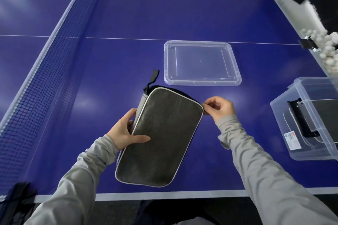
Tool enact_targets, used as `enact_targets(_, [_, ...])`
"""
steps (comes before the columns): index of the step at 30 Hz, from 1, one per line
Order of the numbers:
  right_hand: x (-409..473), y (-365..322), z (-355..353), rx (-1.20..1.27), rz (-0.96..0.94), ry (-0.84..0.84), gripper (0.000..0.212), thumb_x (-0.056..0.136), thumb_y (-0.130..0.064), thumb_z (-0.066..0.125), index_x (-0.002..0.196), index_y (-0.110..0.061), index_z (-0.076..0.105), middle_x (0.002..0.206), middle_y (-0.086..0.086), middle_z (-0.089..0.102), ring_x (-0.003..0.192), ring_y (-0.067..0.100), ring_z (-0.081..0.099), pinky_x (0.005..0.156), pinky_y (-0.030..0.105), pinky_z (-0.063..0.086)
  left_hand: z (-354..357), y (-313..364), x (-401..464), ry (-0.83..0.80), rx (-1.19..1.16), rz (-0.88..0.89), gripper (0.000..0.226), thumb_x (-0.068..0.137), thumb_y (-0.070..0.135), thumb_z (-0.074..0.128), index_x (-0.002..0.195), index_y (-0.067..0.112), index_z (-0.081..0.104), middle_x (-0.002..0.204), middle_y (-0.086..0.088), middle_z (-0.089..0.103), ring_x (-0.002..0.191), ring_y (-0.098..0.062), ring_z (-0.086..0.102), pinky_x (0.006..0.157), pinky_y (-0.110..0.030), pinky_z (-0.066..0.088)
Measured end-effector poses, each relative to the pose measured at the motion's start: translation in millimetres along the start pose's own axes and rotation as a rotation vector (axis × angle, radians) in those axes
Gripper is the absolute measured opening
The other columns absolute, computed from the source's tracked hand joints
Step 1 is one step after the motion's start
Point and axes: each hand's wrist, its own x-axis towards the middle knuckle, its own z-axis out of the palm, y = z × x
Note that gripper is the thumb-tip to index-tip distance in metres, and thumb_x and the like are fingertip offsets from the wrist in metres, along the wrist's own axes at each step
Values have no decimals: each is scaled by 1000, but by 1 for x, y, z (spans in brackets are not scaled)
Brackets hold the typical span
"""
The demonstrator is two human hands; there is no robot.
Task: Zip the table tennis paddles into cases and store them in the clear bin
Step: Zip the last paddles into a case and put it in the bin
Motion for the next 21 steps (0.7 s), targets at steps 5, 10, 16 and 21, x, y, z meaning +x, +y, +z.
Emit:
enact_targets(5, [1, -10, -3, -111, -32, -66, 24, 77, 5, 66, 68, -17, 61, 65, 4, 64, 57, 15, 64, 64, 25, 57, -7, 6, 3, -79, 161, 6, 73, 50, 33, 86, 112, 31, 49, 100, -5, 70, 91, -23, 69, 83, -47, 55])
enact_targets(10, [-1, -29, 4, -298, -171, -97, 17, 74, -5, 70, 69, -19, 63, 67, -1, 65, 62, 18, 61, 70, 26, 52, -9, 15, 7, -103, 389, 8, 65, 49, 44, 83, 101, 48, 44, 90, 6, 69, 80, -13, 68, 82, -39, 55])
enact_targets(16, [-8, -47, 18, -227, -217, -96, 16, 72, -5, 71, 68, -19, 65, 67, -1, 66, 61, 14, 60, 68, 21, 51, -8, 27, 15, -209, 603, -19, 79, 53, 42, 81, 120, 31, 42, 96, 5, 69, 85, -16, 66, 85, -34, 52])
enact_targets(21, [-17, -52, 28, -222, -274, -116, 10, 71, -3, 72, 70, -11, 66, 63, 0, 62, 54, 11, 54, 58, 7, 43, -4, 36, 22, -284, 754, -19, 76, 57, 39, 82, 121, 35, 42, 95, 15, 66, 83, -14, 63, 83, -27, 48])
